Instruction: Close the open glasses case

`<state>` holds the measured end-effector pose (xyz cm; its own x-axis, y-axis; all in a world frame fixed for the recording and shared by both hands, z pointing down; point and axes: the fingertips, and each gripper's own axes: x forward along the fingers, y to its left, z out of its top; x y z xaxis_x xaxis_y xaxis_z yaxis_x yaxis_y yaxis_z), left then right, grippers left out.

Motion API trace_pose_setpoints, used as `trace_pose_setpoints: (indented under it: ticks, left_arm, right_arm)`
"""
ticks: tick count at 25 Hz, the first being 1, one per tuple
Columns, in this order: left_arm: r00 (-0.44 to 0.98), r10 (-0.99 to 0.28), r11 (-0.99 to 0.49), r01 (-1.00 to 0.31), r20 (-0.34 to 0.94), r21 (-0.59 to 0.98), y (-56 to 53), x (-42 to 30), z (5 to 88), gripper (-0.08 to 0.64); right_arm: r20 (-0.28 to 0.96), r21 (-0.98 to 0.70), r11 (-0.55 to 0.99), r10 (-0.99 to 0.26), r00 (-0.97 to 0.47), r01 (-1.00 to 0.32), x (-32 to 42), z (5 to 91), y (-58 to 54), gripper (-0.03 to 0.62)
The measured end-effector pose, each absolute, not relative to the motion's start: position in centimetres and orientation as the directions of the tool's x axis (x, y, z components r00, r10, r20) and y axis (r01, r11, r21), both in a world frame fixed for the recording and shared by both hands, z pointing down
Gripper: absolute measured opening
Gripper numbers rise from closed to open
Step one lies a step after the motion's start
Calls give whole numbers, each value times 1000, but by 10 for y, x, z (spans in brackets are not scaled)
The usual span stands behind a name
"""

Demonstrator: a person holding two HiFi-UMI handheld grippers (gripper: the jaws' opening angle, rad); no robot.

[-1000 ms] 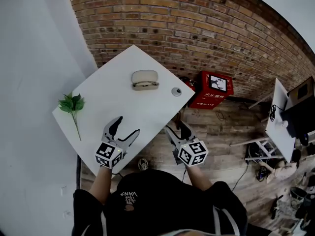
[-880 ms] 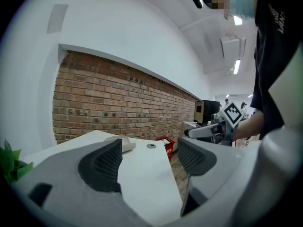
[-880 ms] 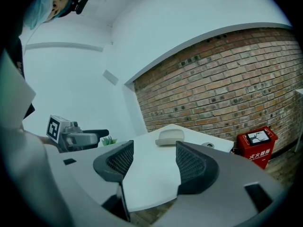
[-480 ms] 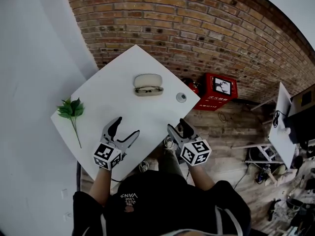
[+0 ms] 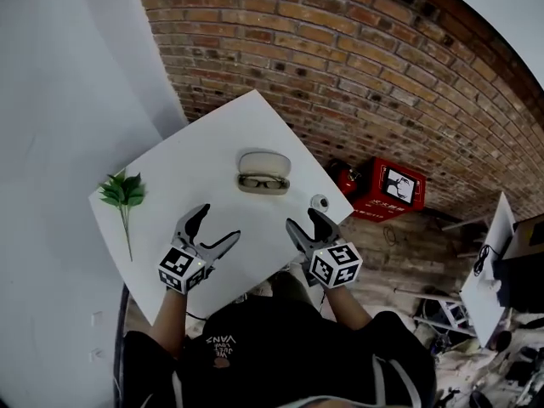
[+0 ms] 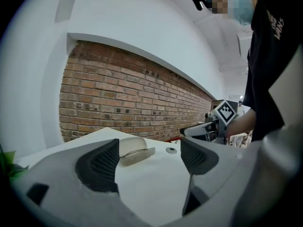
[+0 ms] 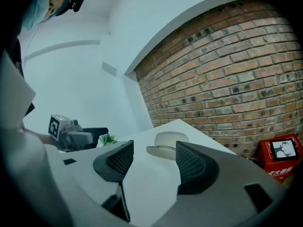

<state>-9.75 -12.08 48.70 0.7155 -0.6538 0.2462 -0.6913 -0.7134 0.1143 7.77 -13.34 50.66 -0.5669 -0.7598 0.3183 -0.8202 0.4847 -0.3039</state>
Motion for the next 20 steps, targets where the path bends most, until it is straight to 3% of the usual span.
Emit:
trace_pose_setpoints:
  ticks: [14, 20]
  left_arm:
    - [723, -599, -757, -651, 345, 50, -228, -60, 508, 410]
    - [760, -508, -811, -580, 406, 70, -256, -49, 534, 468]
  right_arm:
    - [359, -358, 544, -670, -650, -759, 89, 538, -213, 261]
    - [393, -367, 565, -626, -673, -739, 88, 559, -231, 261]
